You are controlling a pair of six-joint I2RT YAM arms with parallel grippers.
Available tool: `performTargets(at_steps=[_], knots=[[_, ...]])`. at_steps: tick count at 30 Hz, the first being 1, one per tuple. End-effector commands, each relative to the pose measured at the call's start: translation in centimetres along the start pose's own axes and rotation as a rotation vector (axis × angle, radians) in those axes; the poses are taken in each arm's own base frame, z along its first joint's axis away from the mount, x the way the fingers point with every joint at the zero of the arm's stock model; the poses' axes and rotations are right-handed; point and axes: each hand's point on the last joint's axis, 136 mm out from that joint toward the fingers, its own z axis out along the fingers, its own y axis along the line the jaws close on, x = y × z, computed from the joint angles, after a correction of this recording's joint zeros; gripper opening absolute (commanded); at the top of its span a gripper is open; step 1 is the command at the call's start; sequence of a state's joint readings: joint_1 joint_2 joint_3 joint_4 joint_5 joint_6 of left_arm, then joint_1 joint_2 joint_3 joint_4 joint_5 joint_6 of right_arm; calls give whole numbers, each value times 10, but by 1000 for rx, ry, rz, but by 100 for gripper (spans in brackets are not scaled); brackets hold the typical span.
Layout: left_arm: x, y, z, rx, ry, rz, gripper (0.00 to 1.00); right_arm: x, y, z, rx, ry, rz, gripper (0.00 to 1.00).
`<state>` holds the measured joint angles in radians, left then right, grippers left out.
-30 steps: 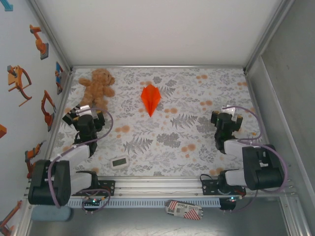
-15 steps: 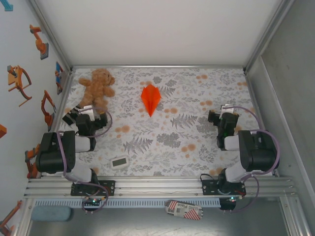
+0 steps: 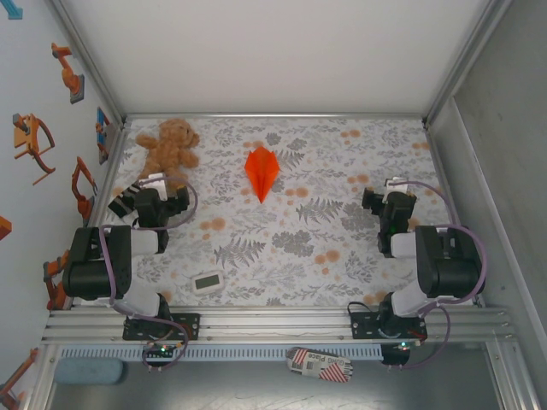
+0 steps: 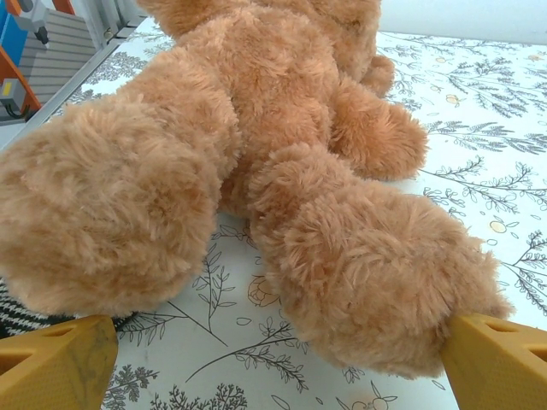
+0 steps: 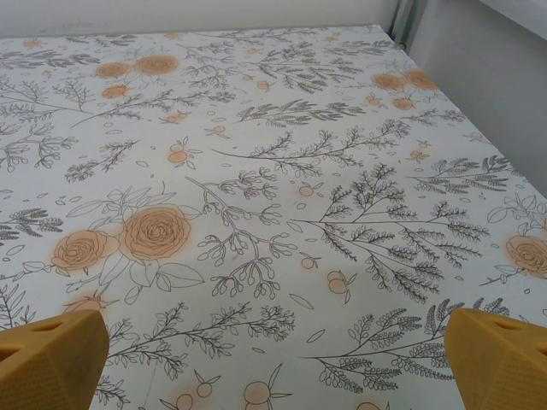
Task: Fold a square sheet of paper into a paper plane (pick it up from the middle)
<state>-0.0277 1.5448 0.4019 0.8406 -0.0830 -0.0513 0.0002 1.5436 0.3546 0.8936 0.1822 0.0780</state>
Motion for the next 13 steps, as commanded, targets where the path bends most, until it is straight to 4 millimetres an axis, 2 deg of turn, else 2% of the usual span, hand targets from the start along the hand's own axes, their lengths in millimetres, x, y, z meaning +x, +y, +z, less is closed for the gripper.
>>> performTargets(at_steps=[1, 13], knots=[[-3, 0, 1, -1, -2, 14, 96, -10, -2, 3, 7, -23, 15, 99], [-3, 0, 1, 4, 3, 12, 96, -10, -2, 2, 7, -23, 15, 99]])
